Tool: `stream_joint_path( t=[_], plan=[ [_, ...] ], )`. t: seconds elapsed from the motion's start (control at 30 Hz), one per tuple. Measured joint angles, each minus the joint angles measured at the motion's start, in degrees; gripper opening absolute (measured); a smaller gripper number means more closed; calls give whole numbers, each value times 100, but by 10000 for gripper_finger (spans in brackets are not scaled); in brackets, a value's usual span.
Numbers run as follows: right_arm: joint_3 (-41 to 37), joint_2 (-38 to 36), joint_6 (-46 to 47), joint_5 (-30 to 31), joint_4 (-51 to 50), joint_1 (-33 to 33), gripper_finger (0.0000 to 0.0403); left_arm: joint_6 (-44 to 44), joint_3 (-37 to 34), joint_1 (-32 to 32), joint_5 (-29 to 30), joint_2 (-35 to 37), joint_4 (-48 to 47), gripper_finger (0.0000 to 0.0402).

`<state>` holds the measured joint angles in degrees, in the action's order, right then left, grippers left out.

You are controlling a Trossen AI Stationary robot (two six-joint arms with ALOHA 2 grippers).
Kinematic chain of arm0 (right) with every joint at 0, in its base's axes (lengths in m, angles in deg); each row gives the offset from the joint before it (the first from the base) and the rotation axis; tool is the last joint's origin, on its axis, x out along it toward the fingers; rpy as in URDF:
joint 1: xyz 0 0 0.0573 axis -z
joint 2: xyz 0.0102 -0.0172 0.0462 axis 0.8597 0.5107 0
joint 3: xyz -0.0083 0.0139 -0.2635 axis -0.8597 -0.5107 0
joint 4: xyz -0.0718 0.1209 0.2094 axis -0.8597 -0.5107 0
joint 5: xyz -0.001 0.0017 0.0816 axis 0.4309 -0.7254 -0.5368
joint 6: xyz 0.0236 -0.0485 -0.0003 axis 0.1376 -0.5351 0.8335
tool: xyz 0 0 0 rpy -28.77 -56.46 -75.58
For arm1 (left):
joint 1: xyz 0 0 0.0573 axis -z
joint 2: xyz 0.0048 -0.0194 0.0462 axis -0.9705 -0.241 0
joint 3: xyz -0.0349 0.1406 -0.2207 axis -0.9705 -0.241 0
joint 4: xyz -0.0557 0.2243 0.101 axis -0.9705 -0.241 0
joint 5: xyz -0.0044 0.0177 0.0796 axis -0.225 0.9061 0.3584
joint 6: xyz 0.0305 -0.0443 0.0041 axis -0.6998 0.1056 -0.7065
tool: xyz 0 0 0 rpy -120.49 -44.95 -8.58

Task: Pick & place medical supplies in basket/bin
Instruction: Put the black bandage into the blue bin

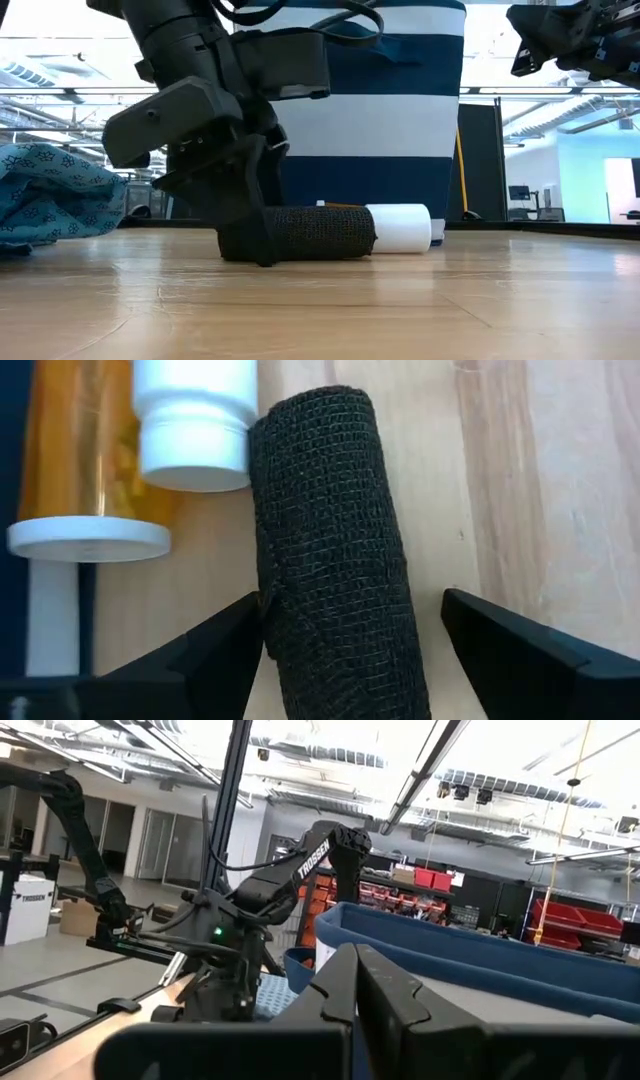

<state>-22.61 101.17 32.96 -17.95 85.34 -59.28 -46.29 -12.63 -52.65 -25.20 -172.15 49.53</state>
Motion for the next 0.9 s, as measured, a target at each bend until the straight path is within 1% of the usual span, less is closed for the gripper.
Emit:
stream_joint_path(
  t=[0.07, 0.13, 0.27, 0.4, 0.5, 0.6, 0.7, 0.83, 0.9],
  plan=[
    [0, 0, -4, 0, 0, 0, 0, -82, 4, -37, -109, -25, 24, 289],
    [0, 0, 22, 0, 0, 0, 0, -205, 4, -53, -249, -27, 38, 265],
    [0, 0, 117, 0, 0, 0, 0, -488, 1, -50, -473, 42, 42, 193],
    [0, 0, 129, -2, -2, 0, 0, -817, -4, -55, -573, 224, -60, 117],
    [0, 0, 130, -2, -2, 0, 0, -1113, -9, -38, -634, 466, -272, 83],
    [0, 0, 131, -4, -2, 0, 0, -1371, -11, 34, -509, 871, -556, 77],
    [0, 2, 131, -4, -5, 0, 0, -1671, -11, 175, -288, 1401, -771, 87],
    [0, 5, 131, -17, -59, 0, 0, -1950, -34, 448, 40, 2224, -1008, 90],
    [0, 9, 131, -20, -79, 0, 0, -2108, -236, 587, 227, 2735, -1016, 87]
  ],
)
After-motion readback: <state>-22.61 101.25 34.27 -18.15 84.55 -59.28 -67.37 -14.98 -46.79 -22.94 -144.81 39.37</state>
